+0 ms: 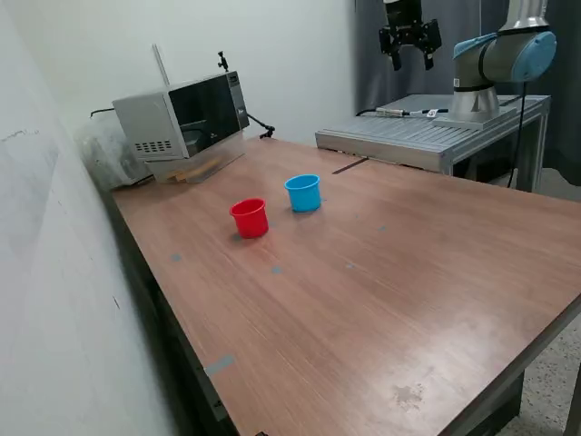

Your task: Place red objects in the red bin, and blue objects in the blue bin.

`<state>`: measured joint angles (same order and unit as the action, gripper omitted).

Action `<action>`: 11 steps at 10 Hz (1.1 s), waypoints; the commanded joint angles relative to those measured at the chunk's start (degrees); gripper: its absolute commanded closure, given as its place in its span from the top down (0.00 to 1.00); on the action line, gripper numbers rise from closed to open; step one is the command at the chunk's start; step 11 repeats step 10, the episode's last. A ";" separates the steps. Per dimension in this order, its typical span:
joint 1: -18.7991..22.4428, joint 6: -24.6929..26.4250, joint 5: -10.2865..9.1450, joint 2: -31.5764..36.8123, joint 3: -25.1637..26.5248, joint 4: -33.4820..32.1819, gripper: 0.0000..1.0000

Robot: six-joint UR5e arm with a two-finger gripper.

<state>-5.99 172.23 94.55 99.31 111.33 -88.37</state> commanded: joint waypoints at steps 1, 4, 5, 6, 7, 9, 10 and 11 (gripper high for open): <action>-0.25 -0.14 0.28 1.50 0.83 9.04 1.00; -1.22 -0.32 0.28 1.50 0.91 12.52 1.00; -1.31 -0.32 0.28 1.41 0.82 12.52 1.00; -1.13 -0.32 0.28 1.50 0.91 12.52 1.00; -1.05 -0.32 0.28 1.50 1.26 12.52 1.00; -1.39 -0.32 0.28 1.41 0.82 12.52 1.00; -1.31 -0.32 0.28 1.50 1.08 12.52 1.00; -1.31 -0.32 0.28 1.50 1.08 12.52 1.00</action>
